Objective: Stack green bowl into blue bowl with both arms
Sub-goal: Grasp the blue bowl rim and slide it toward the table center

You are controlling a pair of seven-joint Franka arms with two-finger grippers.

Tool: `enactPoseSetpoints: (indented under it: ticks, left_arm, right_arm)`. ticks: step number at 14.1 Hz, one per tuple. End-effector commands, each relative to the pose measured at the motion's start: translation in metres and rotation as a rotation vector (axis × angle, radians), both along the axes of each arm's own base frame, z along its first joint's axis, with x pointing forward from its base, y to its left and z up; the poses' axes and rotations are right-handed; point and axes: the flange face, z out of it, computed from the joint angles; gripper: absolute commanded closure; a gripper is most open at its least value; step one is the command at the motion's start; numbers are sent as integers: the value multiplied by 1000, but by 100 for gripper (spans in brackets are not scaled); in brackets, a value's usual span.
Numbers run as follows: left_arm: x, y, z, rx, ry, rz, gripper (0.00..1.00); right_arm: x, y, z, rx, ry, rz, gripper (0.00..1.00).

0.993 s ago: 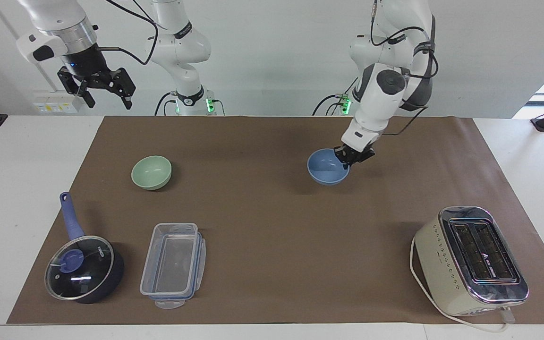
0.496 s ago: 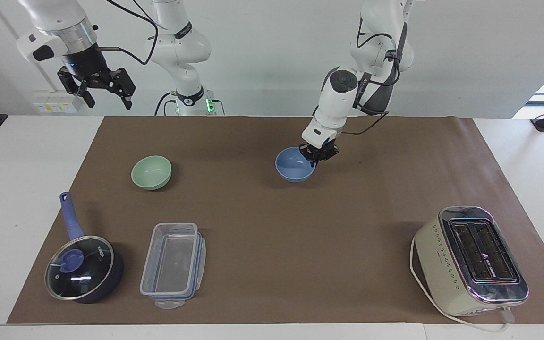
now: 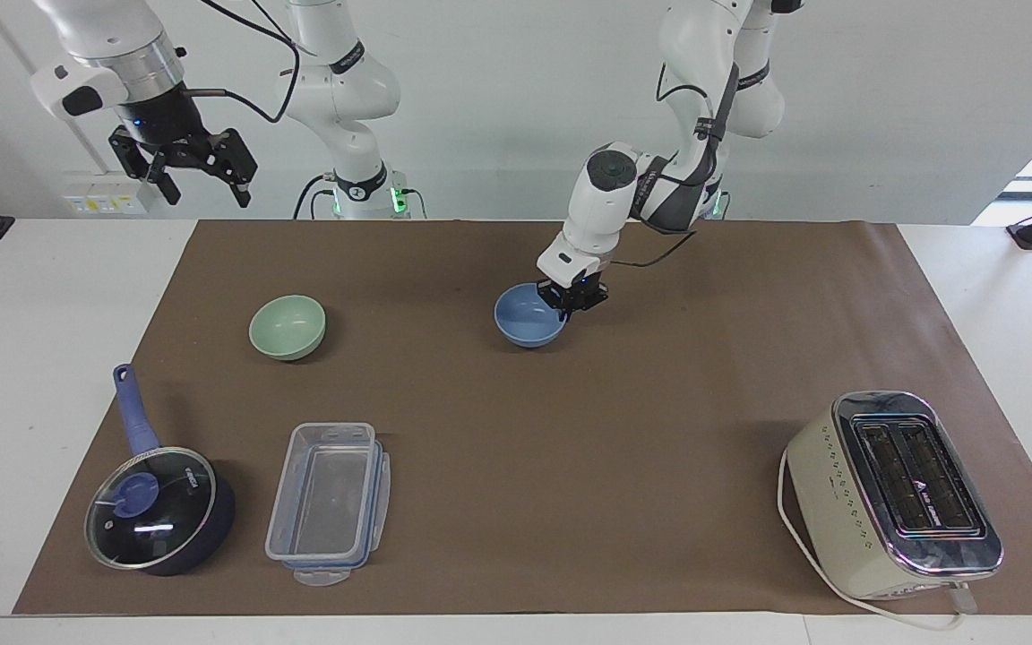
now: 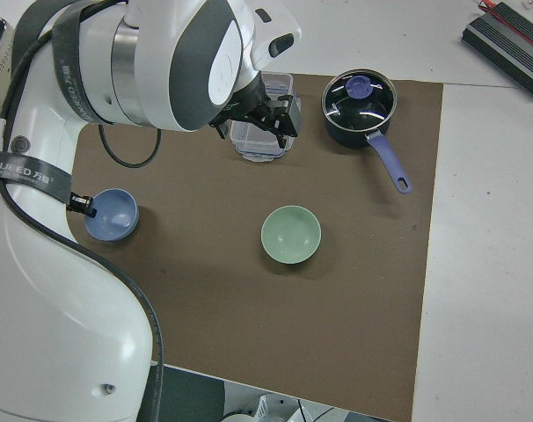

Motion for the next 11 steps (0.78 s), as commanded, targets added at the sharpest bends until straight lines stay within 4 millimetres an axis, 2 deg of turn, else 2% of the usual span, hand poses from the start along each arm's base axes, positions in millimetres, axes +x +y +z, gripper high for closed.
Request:
enactPoseSetpoints:
  ticks: [1, 2, 3, 4, 5, 7, 9, 11]
  left_arm:
    - [0, 2, 3, -19, -1, 10, 100]
    - [0, 2, 2, -18, 4, 12, 96]
    - [0, 2, 2, -18, 4, 12, 54]
    - [0, 2, 3, -16, 5, 7, 21]
    - [1, 2, 4, -17, 3, -1, 0]
    - [6, 6, 15, -22, -7, -46, 0]
    - [11, 20, 42, -17, -7, -93, 0]
    - [31, 60, 73, -11, -9, -126, 0]
  right_arm:
    - [0, 2, 4, 3, -2, -8, 0]
    - [0, 2, 3, 3, 0, -8, 0]
    - [0, 2, 3, 3, 0, -7, 0]
    - [0, 2, 3, 3, 0, -7, 0]
    - [0, 2, 3, 3, 0, -7, 0]
    - [0, 2, 3, 3, 0, -7, 0]
    - [0, 2, 3, 3, 0, -7, 0]
    - [-1, -3, 3, 1, 0, -16, 0]
